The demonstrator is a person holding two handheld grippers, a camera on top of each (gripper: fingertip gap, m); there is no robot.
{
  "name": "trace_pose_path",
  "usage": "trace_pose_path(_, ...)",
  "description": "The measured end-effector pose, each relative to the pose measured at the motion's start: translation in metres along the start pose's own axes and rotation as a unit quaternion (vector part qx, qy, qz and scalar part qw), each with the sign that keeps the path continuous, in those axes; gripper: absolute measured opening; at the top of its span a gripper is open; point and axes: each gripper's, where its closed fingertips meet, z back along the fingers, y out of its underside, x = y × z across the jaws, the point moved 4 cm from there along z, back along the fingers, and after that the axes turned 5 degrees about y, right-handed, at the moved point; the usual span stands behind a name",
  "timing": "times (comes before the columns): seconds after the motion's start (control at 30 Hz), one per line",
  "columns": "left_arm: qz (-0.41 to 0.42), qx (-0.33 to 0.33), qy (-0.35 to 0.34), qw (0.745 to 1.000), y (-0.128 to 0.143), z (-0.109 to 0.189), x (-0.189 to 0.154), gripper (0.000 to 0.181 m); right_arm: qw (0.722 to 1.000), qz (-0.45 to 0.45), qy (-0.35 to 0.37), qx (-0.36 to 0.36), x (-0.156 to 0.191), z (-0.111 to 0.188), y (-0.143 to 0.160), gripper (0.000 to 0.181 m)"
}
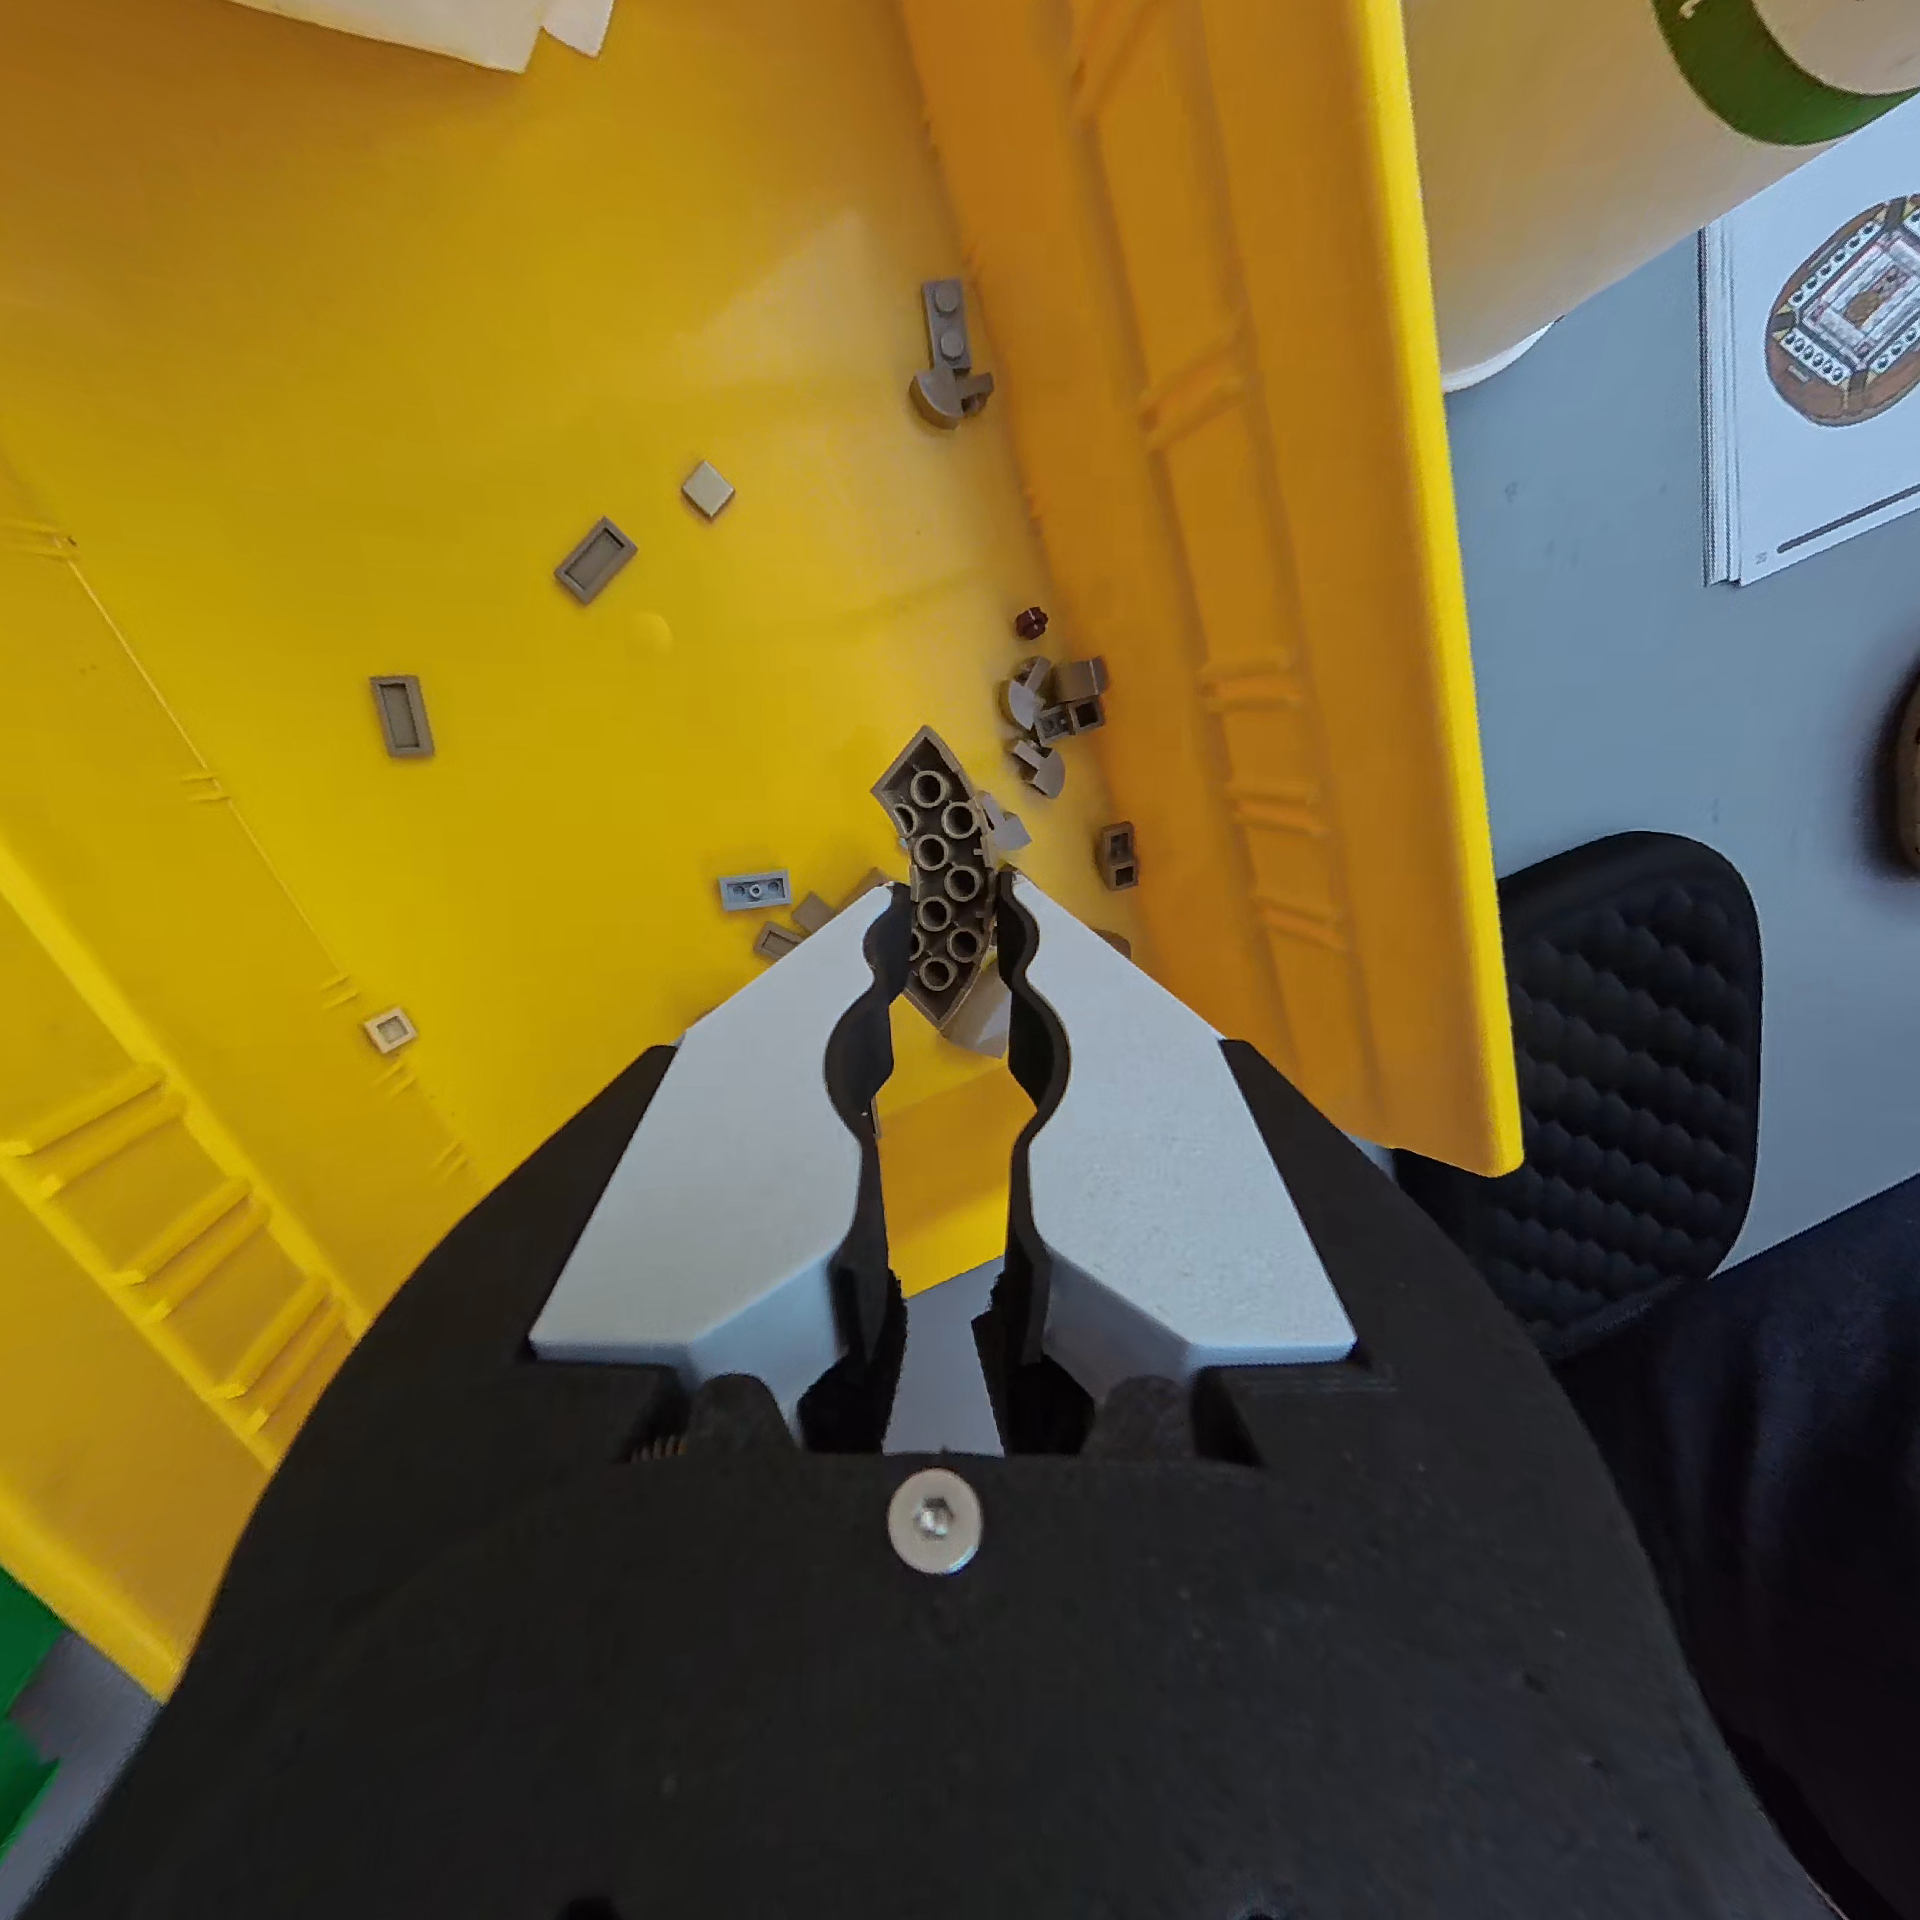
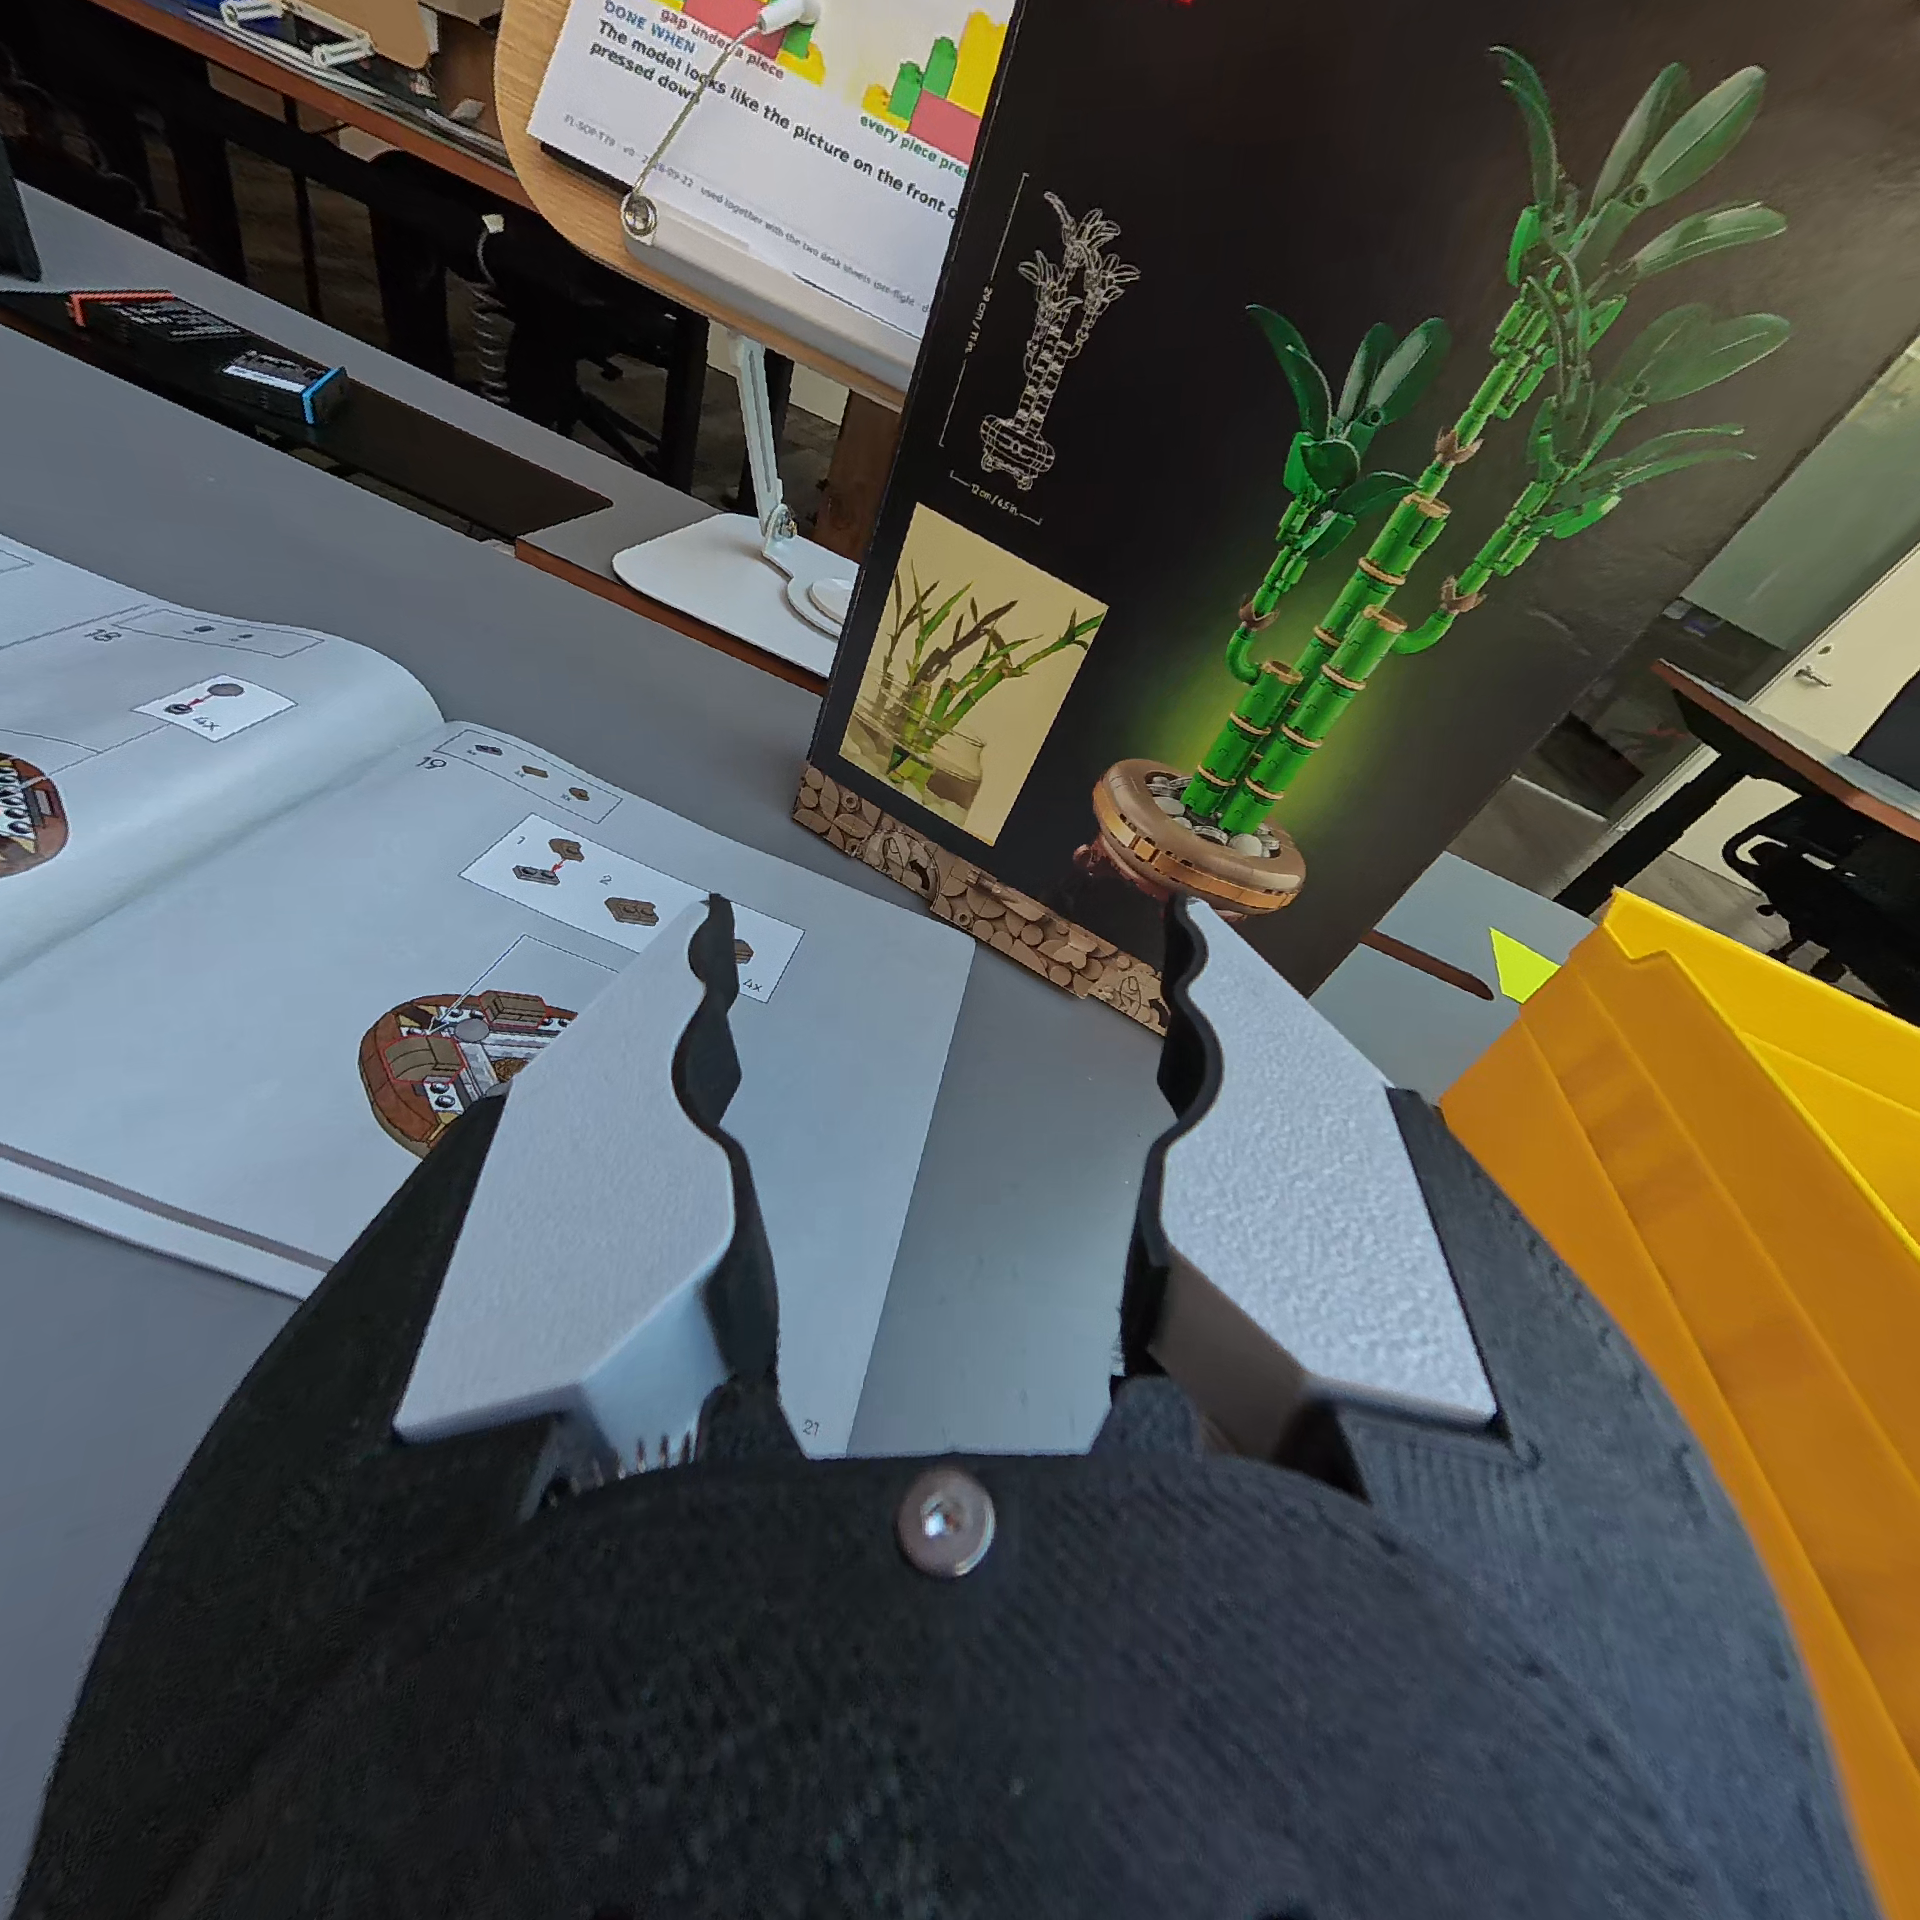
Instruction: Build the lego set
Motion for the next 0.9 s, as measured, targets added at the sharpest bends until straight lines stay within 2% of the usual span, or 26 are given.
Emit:
trace_pose_path(0.53,-0.011,-0.04,0.001,0.999,-0.009,0.013,-0.005,0.014,1.0,0.007,0.003,0.006,0.001,-0.001,0.002,0.082)
trace_pose_path(0.77,-0.041,-0.124,0.051,0.99,-0.025,0.038,-0.035,0.014,1.0,0.007,0.007,0.007,-0.001,-0.001,0.003,0.081)
trace_pose_path(0.83,-0.057,-0.149,0.031,0.987,-0.028,0.045,-0.036,0.014,1.0,0.006,0.008,0.007,-0.001,0.0,0.003,0.081)
trace_pose_path(0.9,-0.07,-0.16,-0.029,0.984,-0.027,0.048,-0.027,0.014,1.0,0.005,0.009,0.007,-0.002,0.0,0.003,0.081)
